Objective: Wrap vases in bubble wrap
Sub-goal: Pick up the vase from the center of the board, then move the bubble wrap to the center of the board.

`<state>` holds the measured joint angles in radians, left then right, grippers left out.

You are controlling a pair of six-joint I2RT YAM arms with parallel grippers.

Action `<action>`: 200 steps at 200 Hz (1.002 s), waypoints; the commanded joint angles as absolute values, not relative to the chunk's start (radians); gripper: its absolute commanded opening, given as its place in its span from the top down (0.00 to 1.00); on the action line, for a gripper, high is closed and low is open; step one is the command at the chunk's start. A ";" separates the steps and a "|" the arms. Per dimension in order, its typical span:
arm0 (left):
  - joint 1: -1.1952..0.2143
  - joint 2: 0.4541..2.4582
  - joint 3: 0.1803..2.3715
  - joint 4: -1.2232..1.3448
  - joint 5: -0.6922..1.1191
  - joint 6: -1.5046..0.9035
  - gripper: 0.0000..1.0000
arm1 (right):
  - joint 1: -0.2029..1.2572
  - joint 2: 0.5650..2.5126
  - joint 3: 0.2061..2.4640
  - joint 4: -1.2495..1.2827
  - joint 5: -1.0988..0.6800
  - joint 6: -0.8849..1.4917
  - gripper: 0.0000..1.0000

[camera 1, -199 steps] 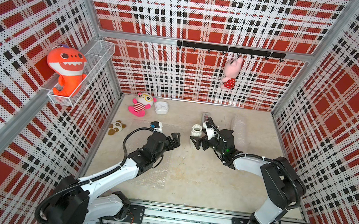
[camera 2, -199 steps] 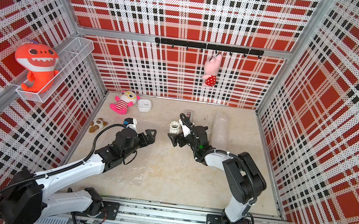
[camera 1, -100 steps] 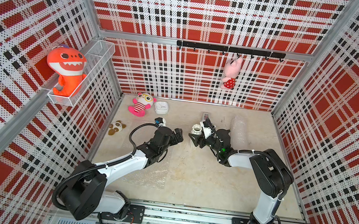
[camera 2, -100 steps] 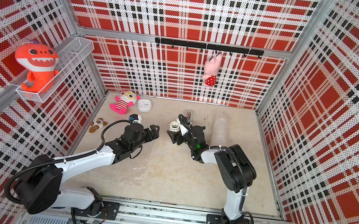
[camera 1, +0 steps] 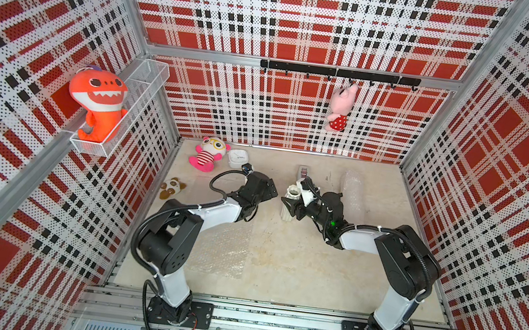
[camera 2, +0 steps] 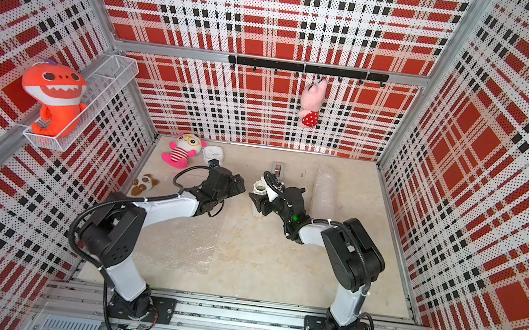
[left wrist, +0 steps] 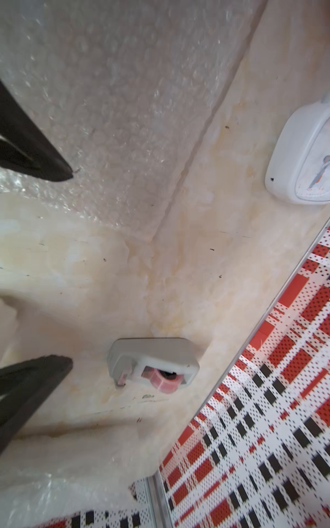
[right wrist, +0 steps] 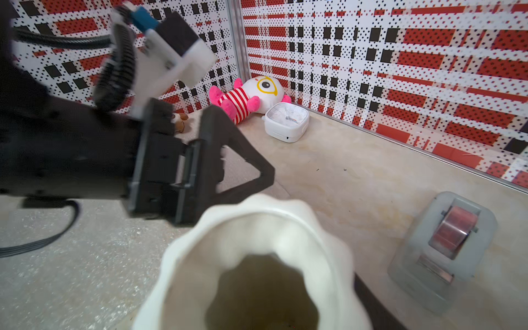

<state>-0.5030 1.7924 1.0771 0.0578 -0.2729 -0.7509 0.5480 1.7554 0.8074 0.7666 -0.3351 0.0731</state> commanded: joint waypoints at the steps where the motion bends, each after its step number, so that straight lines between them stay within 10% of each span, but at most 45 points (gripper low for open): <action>1: -0.490 1.887 1.176 -0.035 -0.308 -0.713 0.02 | 0.551 1.617 0.794 0.808 -0.297 0.078 0.60; 88: -0.494 2.158 1.473 -0.288 -0.434 -0.662 0.03 | 0.551 1.370 0.771 0.567 -0.316 0.142 0.62; 158: -0.486 2.250 1.532 -0.348 -0.463 -0.653 0.20 | 0.547 1.315 0.758 0.497 -0.322 0.185 0.65; 200: -0.475 2.250 1.511 -0.346 -0.447 -0.646 0.47 | 0.545 1.296 0.759 0.470 -0.338 0.206 0.72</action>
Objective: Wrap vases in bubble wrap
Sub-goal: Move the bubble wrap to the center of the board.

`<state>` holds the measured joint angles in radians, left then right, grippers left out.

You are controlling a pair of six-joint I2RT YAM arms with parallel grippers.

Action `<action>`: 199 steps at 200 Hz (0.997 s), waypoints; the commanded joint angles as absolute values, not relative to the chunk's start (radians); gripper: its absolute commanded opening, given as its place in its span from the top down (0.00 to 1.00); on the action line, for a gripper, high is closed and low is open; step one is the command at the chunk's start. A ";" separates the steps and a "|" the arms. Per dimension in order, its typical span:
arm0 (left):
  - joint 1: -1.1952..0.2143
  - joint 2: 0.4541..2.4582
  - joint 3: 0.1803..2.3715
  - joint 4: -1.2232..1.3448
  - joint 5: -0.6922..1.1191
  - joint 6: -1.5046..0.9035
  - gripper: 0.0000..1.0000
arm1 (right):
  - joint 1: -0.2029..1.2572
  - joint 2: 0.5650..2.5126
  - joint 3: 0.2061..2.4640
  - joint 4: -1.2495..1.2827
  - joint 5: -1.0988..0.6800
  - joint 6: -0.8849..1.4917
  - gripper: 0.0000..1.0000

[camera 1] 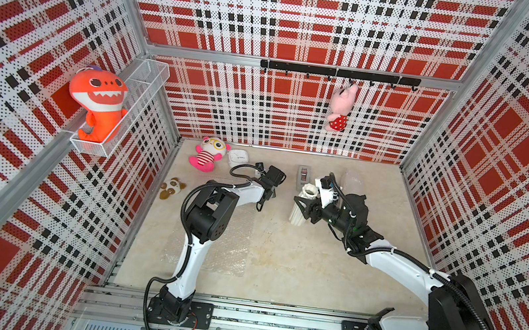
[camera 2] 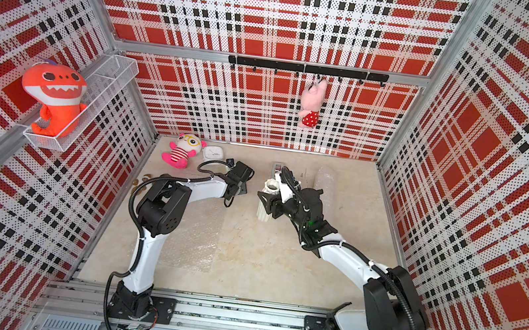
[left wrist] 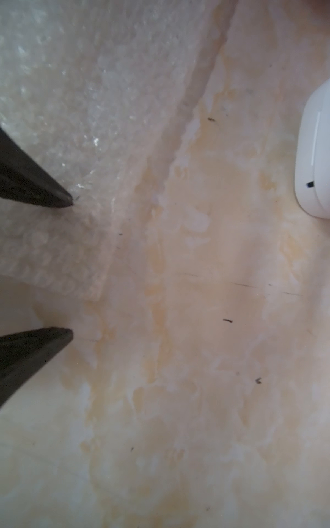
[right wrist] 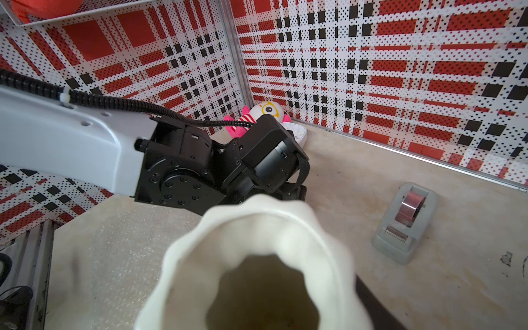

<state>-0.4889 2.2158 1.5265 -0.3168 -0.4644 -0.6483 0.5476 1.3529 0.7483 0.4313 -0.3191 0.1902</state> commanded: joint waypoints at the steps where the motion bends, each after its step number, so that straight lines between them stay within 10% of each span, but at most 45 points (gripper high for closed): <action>1: -0.474 2.249 1.509 -0.346 -0.446 -0.646 0.48 | 0.545 1.295 0.759 0.469 -0.337 0.206 0.73; 62: -0.472 2.181 1.450 -0.259 -0.318 -0.548 0.90 | 0.518 1.240 0.771 0.372 -0.311 0.257 0.84; 199: -0.851 1.780 0.949 0.278 -0.037 -0.128 1.00 | 0.413 0.904 0.868 -0.446 0.038 0.319 0.95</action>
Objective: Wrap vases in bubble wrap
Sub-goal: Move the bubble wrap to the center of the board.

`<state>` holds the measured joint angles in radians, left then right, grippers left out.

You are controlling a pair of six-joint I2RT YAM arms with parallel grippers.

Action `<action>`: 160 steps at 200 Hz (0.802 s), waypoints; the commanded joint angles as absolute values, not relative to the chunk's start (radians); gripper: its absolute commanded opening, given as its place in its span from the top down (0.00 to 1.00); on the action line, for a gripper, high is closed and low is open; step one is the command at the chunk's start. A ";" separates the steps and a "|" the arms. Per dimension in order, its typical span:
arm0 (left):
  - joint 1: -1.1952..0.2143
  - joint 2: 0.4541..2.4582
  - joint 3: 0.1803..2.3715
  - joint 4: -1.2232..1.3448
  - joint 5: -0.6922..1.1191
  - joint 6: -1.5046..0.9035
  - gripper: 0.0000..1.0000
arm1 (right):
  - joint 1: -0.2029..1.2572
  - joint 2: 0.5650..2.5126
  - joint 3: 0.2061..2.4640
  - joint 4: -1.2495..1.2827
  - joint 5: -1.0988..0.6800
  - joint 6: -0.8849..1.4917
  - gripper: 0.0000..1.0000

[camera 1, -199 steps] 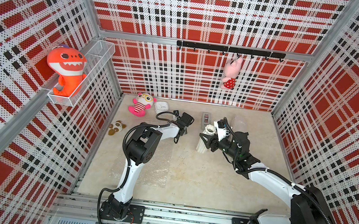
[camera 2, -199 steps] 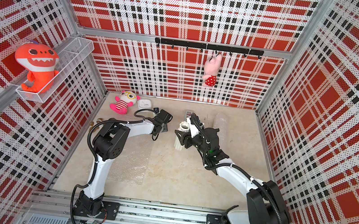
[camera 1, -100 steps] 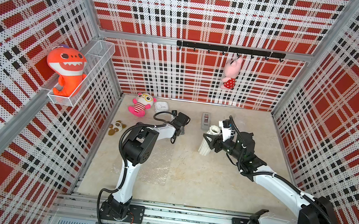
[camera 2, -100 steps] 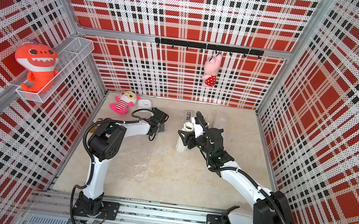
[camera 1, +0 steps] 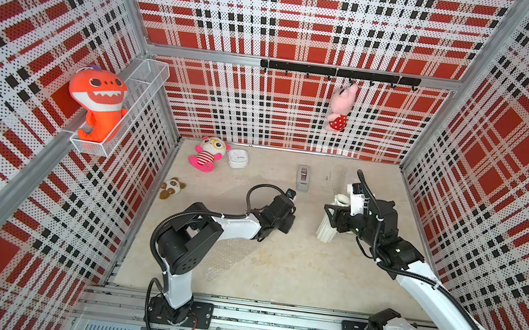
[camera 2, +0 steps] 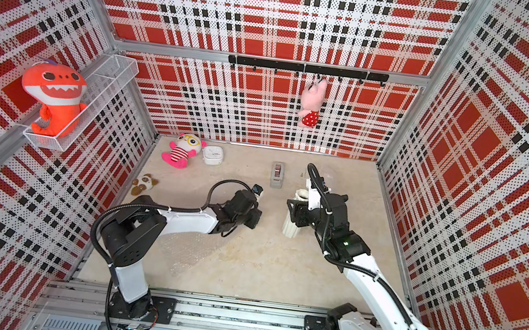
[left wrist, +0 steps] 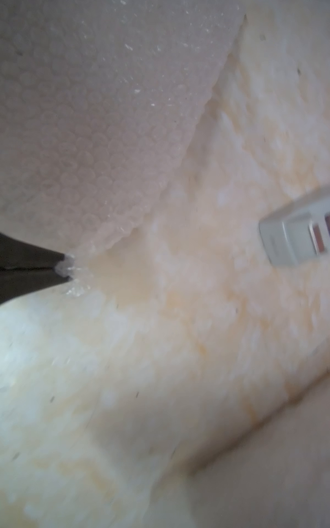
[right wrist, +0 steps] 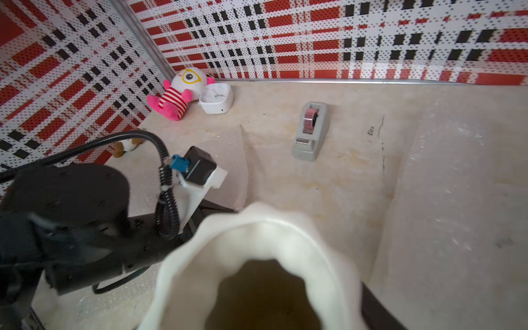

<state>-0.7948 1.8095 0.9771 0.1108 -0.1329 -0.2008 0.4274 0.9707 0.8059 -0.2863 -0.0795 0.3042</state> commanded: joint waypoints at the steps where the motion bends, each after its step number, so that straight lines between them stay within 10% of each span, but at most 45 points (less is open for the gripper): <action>1: -0.854 1.781 0.948 0.279 -0.035 -0.127 1.00 | 0.413 0.903 0.870 -0.453 0.040 0.319 0.95; 70: -1.040 1.846 0.964 0.396 0.169 -0.101 0.97 | 0.397 0.867 0.948 -0.714 0.177 0.336 0.96; 124: -0.966 1.698 0.860 0.502 0.260 -0.246 0.45 | 0.397 0.925 1.033 -0.747 0.077 0.270 0.98; 160: -0.938 1.443 0.680 0.549 0.144 -0.359 0.28 | 0.424 1.022 1.138 -0.790 -0.047 0.272 0.99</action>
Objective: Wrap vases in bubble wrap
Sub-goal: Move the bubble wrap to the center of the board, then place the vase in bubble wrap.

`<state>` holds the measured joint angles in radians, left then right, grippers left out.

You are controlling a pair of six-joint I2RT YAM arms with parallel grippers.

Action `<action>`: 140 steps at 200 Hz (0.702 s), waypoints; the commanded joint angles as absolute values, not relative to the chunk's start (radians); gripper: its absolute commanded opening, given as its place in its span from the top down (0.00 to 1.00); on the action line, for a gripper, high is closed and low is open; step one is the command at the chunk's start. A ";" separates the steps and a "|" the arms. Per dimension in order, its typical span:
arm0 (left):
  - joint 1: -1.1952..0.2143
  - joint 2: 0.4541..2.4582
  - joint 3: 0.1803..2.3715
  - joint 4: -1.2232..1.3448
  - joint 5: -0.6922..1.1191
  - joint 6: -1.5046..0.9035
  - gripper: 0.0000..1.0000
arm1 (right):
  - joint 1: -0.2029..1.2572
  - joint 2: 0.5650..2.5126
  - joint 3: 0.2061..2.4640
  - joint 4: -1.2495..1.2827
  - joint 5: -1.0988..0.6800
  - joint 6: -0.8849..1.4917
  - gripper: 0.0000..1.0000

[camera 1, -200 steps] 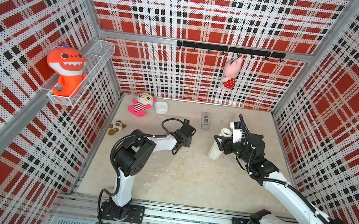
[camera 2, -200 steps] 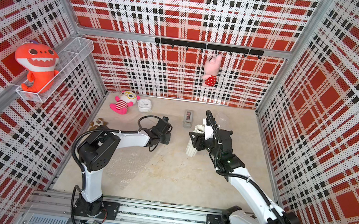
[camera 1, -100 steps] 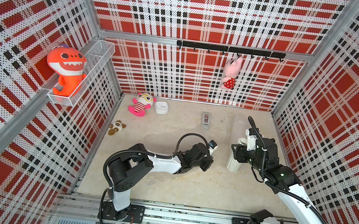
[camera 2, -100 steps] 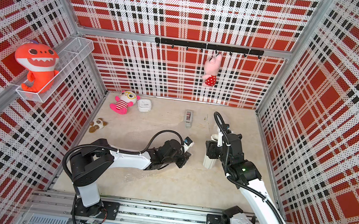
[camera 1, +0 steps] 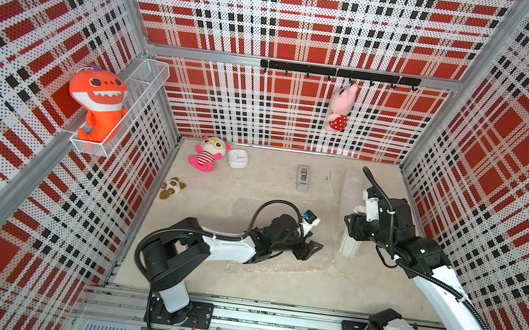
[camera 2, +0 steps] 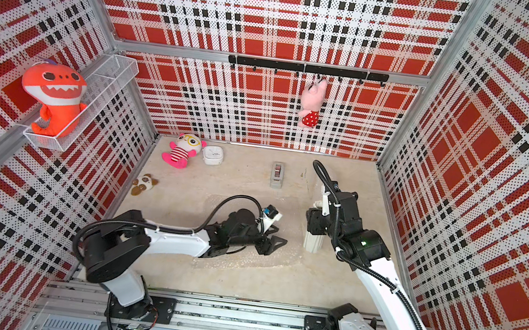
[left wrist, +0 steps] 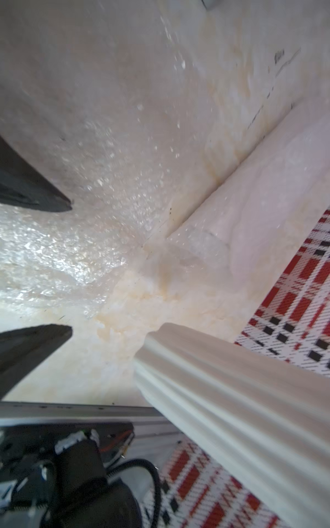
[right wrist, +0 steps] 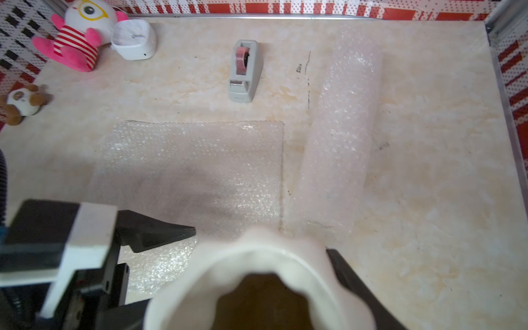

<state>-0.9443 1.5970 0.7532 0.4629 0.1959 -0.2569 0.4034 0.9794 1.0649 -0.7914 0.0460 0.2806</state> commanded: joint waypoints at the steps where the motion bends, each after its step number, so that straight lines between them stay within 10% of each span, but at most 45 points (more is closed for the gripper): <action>1: -0.934 1.440 0.675 0.546 0.139 -0.361 0.28 | 0.427 1.025 1.140 -0.789 -0.049 0.273 0.99; 57: -0.711 0.955 0.451 0.240 -0.111 -0.648 0.00 | 0.690 1.330 1.282 -0.630 -0.170 0.416 0.99; 140: -0.419 0.634 0.409 -0.184 -0.220 -0.747 0.02 | 0.907 1.820 1.572 -0.524 -0.311 0.623 1.00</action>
